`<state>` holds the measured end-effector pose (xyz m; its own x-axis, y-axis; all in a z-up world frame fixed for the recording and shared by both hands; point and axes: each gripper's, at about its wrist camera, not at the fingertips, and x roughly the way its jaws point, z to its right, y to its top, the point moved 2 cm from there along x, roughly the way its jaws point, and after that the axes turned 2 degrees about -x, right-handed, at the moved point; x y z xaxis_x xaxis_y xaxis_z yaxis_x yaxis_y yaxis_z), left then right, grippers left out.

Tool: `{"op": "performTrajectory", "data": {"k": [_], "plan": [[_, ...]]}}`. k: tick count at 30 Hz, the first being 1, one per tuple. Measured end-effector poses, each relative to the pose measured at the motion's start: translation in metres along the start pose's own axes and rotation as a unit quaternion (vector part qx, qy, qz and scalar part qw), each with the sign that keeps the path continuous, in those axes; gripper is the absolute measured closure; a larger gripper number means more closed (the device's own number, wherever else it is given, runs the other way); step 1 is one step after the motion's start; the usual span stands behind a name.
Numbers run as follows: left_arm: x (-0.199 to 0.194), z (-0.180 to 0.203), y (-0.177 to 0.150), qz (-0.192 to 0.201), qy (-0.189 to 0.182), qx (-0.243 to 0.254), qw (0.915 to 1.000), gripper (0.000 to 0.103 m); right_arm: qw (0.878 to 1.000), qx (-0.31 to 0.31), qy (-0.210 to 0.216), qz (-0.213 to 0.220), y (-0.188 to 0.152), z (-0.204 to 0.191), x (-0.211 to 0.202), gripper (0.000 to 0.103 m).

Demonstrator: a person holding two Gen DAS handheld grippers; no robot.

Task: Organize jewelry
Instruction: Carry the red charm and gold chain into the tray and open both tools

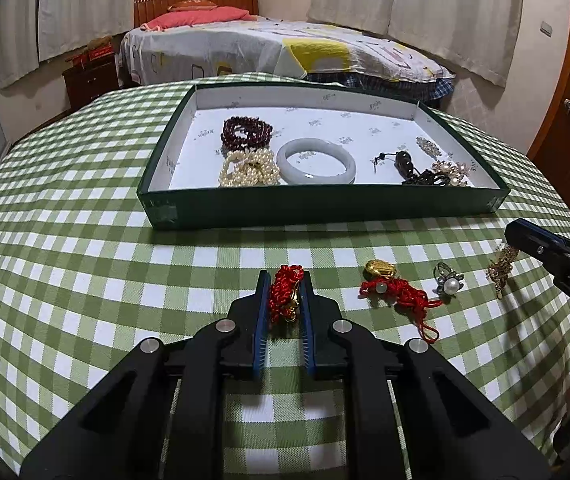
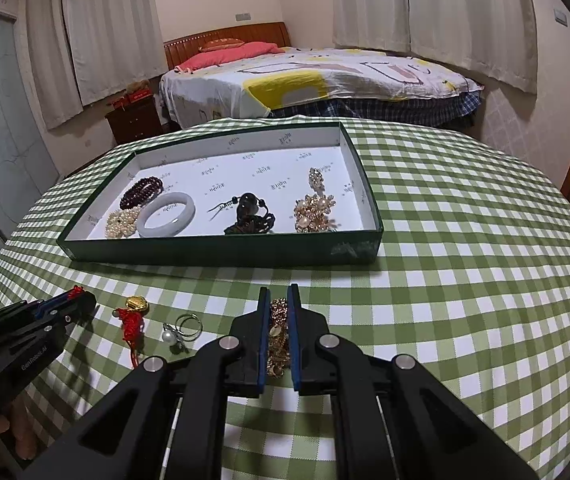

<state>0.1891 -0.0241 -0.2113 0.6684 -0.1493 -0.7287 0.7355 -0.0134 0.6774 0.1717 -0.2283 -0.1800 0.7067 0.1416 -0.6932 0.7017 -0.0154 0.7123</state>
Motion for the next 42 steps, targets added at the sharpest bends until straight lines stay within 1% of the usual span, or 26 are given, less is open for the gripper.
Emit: {"op": "performTrajectory", "data": {"k": [7, 12, 16, 19, 22, 25, 28, 32, 37, 42], "plan": [[-0.017, 0.0, 0.007, 0.022, -0.004, 0.0, 0.9997, 0.089, 1.0, 0.0, 0.004, 0.021, 0.007, -0.003, -0.014, 0.094], [-0.033, 0.006, 0.025, 0.049, -0.012, -0.001, 0.9987, 0.089, 0.999, 0.001, 0.01, 0.042, 0.022, -0.005, -0.024, 0.094], [-0.043, 0.011, 0.05, 0.077, -0.021, 0.001, 0.9968, 0.089, 0.998, -0.006, 0.015, 0.063, 0.042, -0.009, -0.028, 0.094], [-0.042, 0.015, 0.071, 0.092, -0.026, 0.003, 0.9954, 0.089, 0.996, -0.012, 0.017, 0.081, 0.06, -0.011, -0.027, 0.094], [-0.031, 0.02, 0.098, 0.106, -0.029, 0.002, 0.994, 0.089, 0.994, -0.02, 0.019, 0.103, 0.083, -0.013, -0.021, 0.094], [-0.013, 0.025, 0.12, 0.109, -0.027, 0.006, 0.9936, 0.089, 0.993, -0.026, 0.021, 0.117, 0.1, -0.013, -0.01, 0.094], [0.009, 0.028, 0.134, 0.104, -0.02, 0.009, 0.9944, 0.089, 0.992, -0.029, 0.024, 0.119, 0.113, -0.012, 0.009, 0.094], [0.048, 0.029, 0.146, 0.078, -0.013, 0.005, 0.9969, 0.089, 0.994, -0.029, 0.025, 0.105, 0.118, -0.01, 0.038, 0.094], [0.086, 0.029, 0.148, 0.041, -0.003, 0.005, 0.9991, 0.089, 0.997, -0.026, 0.023, 0.063, 0.112, -0.005, 0.081, 0.094], [0.115, 0.029, 0.145, -0.001, 0.01, 0.006, 0.9999, 0.089, 0.999, -0.017, 0.02, 0.024, 0.106, -0.002, 0.104, 0.094]]}}
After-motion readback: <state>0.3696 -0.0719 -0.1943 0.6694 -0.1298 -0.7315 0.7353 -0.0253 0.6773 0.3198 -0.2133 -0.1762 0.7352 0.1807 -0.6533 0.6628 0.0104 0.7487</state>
